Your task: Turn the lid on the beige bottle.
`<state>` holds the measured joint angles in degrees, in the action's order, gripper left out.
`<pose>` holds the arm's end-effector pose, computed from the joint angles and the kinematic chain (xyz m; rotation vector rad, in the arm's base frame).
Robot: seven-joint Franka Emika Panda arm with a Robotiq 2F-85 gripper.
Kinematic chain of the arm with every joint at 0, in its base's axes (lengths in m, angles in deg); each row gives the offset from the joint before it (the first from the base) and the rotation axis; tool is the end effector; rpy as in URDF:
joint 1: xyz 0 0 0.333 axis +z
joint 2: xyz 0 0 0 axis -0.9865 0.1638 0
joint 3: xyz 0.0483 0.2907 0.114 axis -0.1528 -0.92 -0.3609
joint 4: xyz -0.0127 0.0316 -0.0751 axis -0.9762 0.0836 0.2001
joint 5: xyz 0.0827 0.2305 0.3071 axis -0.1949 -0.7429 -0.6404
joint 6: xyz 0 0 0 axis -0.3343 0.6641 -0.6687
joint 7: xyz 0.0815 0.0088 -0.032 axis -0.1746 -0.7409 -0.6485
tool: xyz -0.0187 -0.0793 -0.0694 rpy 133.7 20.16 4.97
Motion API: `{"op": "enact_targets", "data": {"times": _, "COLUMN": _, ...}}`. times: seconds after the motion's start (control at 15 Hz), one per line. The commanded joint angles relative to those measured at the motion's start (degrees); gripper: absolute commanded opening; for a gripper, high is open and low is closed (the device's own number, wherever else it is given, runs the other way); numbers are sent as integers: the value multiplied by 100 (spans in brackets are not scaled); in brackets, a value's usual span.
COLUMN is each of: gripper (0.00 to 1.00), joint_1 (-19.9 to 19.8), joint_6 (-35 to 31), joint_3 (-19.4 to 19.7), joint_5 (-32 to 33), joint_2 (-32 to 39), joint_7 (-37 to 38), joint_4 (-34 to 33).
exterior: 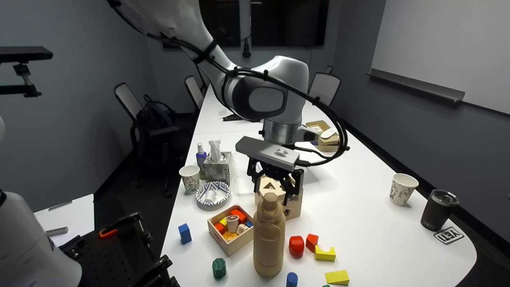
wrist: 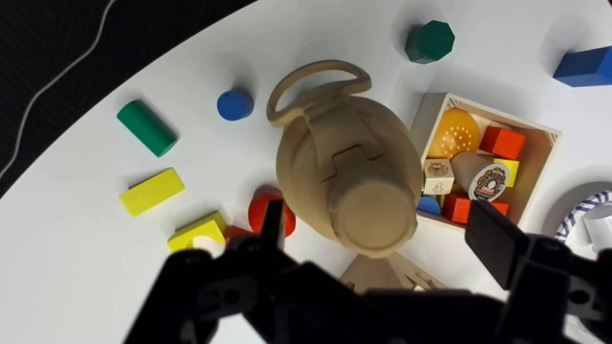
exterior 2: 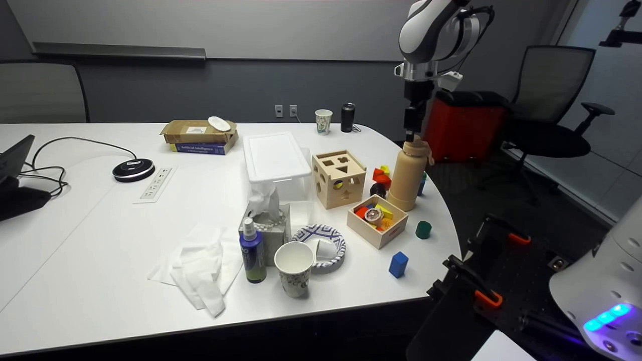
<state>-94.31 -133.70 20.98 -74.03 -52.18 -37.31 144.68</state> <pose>0.5035 -0.2077 0.2441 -3.1028 -0.4024 0.2149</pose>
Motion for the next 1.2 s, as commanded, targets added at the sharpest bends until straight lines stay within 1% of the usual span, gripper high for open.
{"op": "enact_targets", "data": {"times": 0.0, "gripper": 66, "joint_1": -19, "joint_6": -152, "joint_3": -36, "joint_5": 145, "joint_2": -49, "joint_7": 155, "joint_4": 118}}
{"op": "enact_targets", "data": {"times": 0.07, "gripper": 56, "joint_1": -18, "joint_6": -145, "joint_3": -34, "joint_5": 153, "joint_2": -51, "joint_7": 164, "joint_4": 120}}
{"op": "enact_targets", "data": {"times": 0.4, "gripper": 20, "joint_1": -7, "joint_6": -122, "joint_3": -41, "joint_5": 180, "joint_2": -65, "joint_7": 155, "joint_4": 118}}
{"op": "enact_targets", "data": {"times": 0.53, "gripper": 20, "joint_1": 14, "joint_6": -10, "joint_3": -53, "joint_5": 262, "joint_2": -68, "joint_7": 83, "joint_4": 93}}
{"op": "enact_targets", "data": {"times": 0.73, "gripper": 20, "joint_1": 27, "joint_6": 197, "joint_3": -74, "joint_5": 583, "joint_2": -29, "joint_7": -81, "joint_4": 13}}
{"op": "enact_targets", "data": {"times": 1.0, "gripper": 20, "joint_1": 56, "joint_6": 289, "joint_3": -106, "joint_5": 909, "joint_2": 8, "joint_7": -213, "joint_4": -38}}
{"op": "enact_targets", "data": {"times": 1.13, "gripper": 20, "joint_1": 62, "joint_6": 322, "joint_3": -122, "joint_5": 966, "joint_2": 46, "joint_7": -337, "joint_4": -59}}
